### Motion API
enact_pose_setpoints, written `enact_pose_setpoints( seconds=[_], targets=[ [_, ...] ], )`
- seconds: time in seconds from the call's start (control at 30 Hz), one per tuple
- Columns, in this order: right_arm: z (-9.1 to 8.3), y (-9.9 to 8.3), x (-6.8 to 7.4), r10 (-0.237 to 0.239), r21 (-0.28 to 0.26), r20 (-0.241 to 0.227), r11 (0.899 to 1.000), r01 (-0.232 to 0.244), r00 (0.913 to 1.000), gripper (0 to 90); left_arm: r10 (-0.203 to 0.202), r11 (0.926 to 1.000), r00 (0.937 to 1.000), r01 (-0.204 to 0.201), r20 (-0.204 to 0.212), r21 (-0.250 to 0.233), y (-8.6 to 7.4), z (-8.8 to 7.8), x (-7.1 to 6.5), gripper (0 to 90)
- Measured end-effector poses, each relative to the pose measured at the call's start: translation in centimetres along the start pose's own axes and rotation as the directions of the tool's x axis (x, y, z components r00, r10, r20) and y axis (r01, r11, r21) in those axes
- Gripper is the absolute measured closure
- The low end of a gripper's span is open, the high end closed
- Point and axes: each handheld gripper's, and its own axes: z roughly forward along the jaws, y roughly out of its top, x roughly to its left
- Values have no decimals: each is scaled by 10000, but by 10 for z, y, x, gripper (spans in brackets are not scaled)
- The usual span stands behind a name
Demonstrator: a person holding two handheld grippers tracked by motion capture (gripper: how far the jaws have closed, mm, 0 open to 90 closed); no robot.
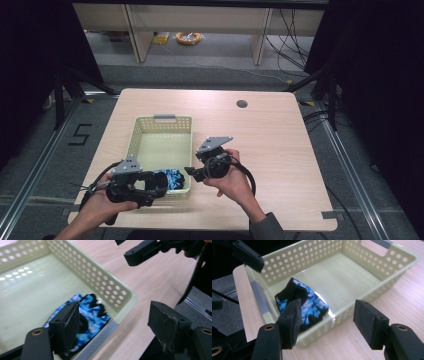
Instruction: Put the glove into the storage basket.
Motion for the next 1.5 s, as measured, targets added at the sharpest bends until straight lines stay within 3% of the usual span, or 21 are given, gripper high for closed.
enact_pose_setpoints(
  seconds=[0.13,0.27,0.3,0.33,0.4,0.47,0.53,0.57,0.7,0.73,0.87,0.9,0.97,1.0,1.13,1.2,1.23,1.33,1.43,1.47,1.5],
  targets=[
    [-11,-12,-4,395,-170,157,9991,-392,9991,394,-23,9998,9999,26,158,-187,1,8,-10,244],
    [-22,-21,-7,443,-399,187,9983,-435,9988,385,96,9996,9995,-89,299,-266,1,12,-16,241],
    [-22,-22,-8,280,-477,189,9985,-271,9994,383,229,9997,9992,-228,317,-31,0,11,-16,241],
    [-25,-23,-8,417,-496,224,9979,-405,9989,382,4,9998,9995,1,321,-183,-1,13,-19,241],
    [-30,-26,-9,395,-594,232,9975,-381,9990,378,242,9996,9992,-238,303,-135,-2,14,-20,240],
    [-34,-30,-9,454,-757,262,9962,-433,9986,373,100,9995,9989,-87,451,-299,-4,18,-24,240],
    [-40,-35,-10,639,-826,295,9947,-613,9975,373,351,9991,9987,-342,358,-244,-5,18,-26,239],
    [-41,-37,-11,514,-887,233,9948,-492,9984,371,302,9990,9986,-287,422,-355,-5,19,-27,239],
    [-48,-48,-10,931,-938,253,9915,-904,9953,365,357,9979,9979,-326,546,-560,-7,22,-29,237],
    [-49,-51,-12,750,-1040,358,9920,-709,9965,363,225,9980,9983,-193,546,-595,-8,23,-31,237],
    [-54,-61,-14,976,-1040,486,9903,-921,9940,352,460,9972,9965,-417,693,-614,-8,26,-34,237],
    [-55,-64,-13,1226,-1073,435,9873,-1173,9915,349,423,9974,9966,-380,702,-609,-9,26,-35,237],
    [-56,-67,-17,1025,-1249,396,9874,-968,9939,343,404,9975,9969,-363,680,-599,-10,27,-37,237],
    [-57,-70,-16,1344,-1209,360,9842,-1291,9903,343,448,9973,9965,-406,699,-608,-11,28,-37,237],
    [-59,-79,-17,1358,-1238,470,9839,-1291,9896,338,420,9977,9961,-377,780,-558,-20,30,-42,222],
    [-59,-84,-15,1669,-1187,402,9798,-1612,9852,331,307,9980,9954,-254,911,-584,-23,31,-45,222],
    [-59,-85,-17,1424,-1281,357,9823,-1368,9892,330,561,9976,9944,-522,895,-447,-25,31,-44,222],
    [-61,-92,-16,1584,-1228,442,9807,-1520,9864,326,261,9978,9929,-187,1163,-640,-30,34,-49,220],
    [-60,-96,-13,1851,-1262,438,9758,-1783,9817,320,379,9981,9927,-320,1147,-526,-33,36,-49,217],
    [-60,-98,-13,1833,-1142,338,9773,-1784,9825,318,362,9982,9925,-304,1164,-515,-34,37,-49,216],
    [-60,-99,-15,1453,-1226,482,9827,-1386,9882,315,357,9984,9924,-302,1180,-486,-35,37,-49,215]
  ],
)
